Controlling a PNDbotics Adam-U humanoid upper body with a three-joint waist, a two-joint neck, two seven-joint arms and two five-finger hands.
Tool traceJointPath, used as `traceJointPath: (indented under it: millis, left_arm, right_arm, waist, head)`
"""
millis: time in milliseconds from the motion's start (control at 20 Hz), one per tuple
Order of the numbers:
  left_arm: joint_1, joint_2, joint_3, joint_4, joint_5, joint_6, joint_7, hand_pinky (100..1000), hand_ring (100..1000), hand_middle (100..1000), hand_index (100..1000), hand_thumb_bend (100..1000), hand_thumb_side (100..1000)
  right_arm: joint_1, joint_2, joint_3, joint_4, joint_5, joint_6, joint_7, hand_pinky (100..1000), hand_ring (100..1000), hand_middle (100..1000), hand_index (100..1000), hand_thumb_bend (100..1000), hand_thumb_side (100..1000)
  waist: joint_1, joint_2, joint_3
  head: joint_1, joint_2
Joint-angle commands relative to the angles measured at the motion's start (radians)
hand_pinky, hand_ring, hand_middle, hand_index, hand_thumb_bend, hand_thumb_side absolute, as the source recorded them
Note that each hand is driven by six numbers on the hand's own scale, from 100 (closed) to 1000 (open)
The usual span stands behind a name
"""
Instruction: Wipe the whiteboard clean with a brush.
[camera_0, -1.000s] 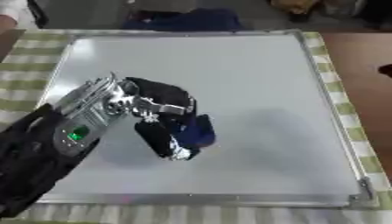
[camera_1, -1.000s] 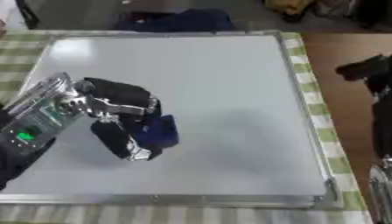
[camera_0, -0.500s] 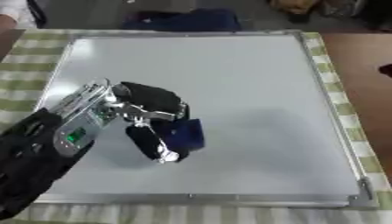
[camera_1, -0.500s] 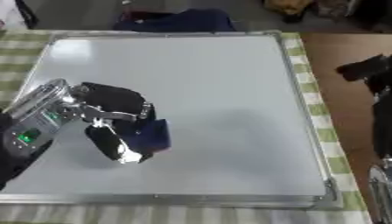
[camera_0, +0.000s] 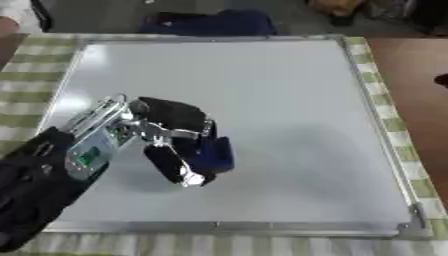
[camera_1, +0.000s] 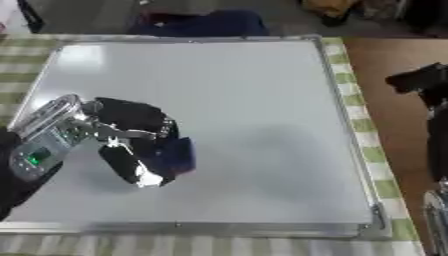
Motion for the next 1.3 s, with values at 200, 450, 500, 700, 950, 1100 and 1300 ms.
traceJointPath:
  millis: [200,450,500,700,950,1100,1300]
  left_arm:
    - [-0.009,0.005,0.008,0.028,-0.062,-0.091,-0.044,485,709,668,100,270,666]
    - [-0.011,-0.004,-0.001,0.053,-0.128,-0.134,-0.052,512,740,704,100,348,664]
    - [-0.010,-0.007,-0.003,0.059,-0.140,-0.144,-0.054,513,741,707,100,345,660]
    - [-0.010,-0.026,-0.005,0.100,-0.163,-0.180,-0.058,520,748,719,100,349,658]
    - [-0.010,-0.035,0.015,0.118,-0.216,-0.192,-0.014,522,758,733,100,349,640]
    - [-0.004,-0.023,0.041,0.071,-0.242,-0.164,0.037,521,756,730,100,301,599]
    - [0.016,0.015,0.089,-0.071,-0.223,-0.117,0.096,510,746,716,100,263,580]
  right_arm:
    - [-0.008,-0.017,-0.002,-0.020,0.002,0.000,-0.005,723,625,468,493,100,975]
    - [-0.009,-0.017,-0.001,-0.020,0.001,-0.001,-0.006,723,626,468,493,100,976]
    - [-0.009,-0.016,-0.001,-0.020,0.001,-0.001,-0.006,723,625,468,493,100,976]
    - [-0.011,-0.016,0.001,-0.020,0.000,-0.002,-0.004,723,625,468,493,100,977]
    - [-0.010,-0.015,0.002,-0.020,0.001,-0.002,-0.001,723,626,467,492,100,977]
    - [-0.009,-0.016,0.002,-0.020,0.002,-0.001,-0.001,723,626,467,492,100,977]
    - [-0.008,-0.018,0.001,-0.020,0.002,0.000,-0.003,723,626,468,493,100,977]
  waist:
    - [-0.001,-0.018,-0.002]
    - [-0.001,-0.018,-0.003]
    - [-0.001,-0.018,-0.003]
    - [-0.002,-0.016,-0.004]
    - [-0.004,-0.015,-0.004]
    - [-0.003,-0.016,0.000]
    - [-0.003,-0.020,0.006]
  head:
    - [0.002,-0.005]
    - [0.004,-0.005]
    - [0.004,-0.005]
    - [0.006,-0.007]
    - [0.005,-0.007]
    - [0.002,-0.005]
    - [-0.004,0.000]
